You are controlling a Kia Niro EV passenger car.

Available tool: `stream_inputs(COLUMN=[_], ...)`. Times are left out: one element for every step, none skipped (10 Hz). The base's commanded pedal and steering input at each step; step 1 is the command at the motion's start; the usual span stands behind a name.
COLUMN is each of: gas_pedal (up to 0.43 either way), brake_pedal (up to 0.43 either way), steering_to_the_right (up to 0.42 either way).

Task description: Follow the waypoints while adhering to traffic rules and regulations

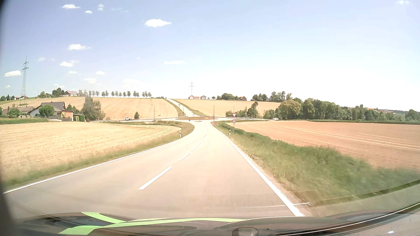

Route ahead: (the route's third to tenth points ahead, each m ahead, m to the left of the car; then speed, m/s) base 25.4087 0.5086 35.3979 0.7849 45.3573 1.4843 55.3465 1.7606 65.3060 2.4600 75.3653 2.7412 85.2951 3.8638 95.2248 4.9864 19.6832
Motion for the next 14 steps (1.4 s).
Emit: stream_inputs(gas_pedal=[0.000,0.000,0.000,0.000,0.000,0.000,0.000,0.000,0.000,0.000,0.000,0.000,0.000,0.000], brake_pedal=[0.073,0.079,0.085,0.091,0.098,0.122,0.134,0.152,0.165,0.177,0.189,0.189,0.195,0.201], steering_to_the_right=[-0.011,-0.012,-0.011,-0.011,-0.010,-0.009,-0.009,-0.009,-0.009,-0.009,-0.009,-0.009,-0.008,-0.008])
